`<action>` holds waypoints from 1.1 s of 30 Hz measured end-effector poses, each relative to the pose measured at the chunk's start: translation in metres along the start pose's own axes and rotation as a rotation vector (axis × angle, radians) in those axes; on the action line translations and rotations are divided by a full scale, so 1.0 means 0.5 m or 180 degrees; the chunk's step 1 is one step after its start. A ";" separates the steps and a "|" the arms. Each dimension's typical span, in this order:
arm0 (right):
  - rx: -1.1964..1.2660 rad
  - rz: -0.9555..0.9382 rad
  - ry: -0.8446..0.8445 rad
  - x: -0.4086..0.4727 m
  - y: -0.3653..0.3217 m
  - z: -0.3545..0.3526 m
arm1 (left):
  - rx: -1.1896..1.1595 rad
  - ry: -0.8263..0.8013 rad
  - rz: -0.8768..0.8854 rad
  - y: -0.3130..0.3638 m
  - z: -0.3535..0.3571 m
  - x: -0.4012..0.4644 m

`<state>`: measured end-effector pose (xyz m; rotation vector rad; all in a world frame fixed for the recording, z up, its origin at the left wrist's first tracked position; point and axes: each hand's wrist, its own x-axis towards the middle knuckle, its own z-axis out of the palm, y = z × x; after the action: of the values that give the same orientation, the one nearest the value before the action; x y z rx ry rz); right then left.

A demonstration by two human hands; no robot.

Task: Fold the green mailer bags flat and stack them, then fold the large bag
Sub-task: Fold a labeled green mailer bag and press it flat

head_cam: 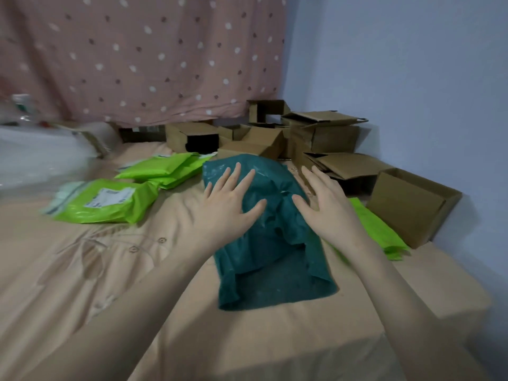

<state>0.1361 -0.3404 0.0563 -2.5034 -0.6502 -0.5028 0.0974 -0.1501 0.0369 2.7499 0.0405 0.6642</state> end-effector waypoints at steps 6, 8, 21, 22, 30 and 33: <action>0.0189 -0.0287 -0.0134 0.032 -0.117 0.068 | 0.0076 0.0282 -0.0258 -0.120 -0.061 -0.042; 0.0301 -0.0364 -0.0191 0.039 -0.156 0.096 | 0.0055 0.0322 -0.0378 -0.162 -0.075 -0.057; 0.0684 -0.0595 -0.0615 0.082 -0.286 0.278 | 0.0084 0.0294 -0.1025 -0.374 -0.066 -0.110; 0.0708 -0.0599 -0.0648 0.086 -0.290 0.294 | 0.0093 0.0290 -0.1049 -0.389 -0.059 -0.109; 0.0801 -0.0659 -0.0740 0.116 -0.304 0.398 | 0.0150 0.0114 -0.1194 -0.466 0.000 -0.071; 0.0869 -0.0687 -0.0658 0.122 -0.302 0.423 | 0.0228 0.0144 -0.1186 -0.480 0.016 -0.057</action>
<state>0.1521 -0.0881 -0.0299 -2.2547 -1.0048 -0.2124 0.0865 0.0730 -0.0554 2.6848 0.5808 0.6279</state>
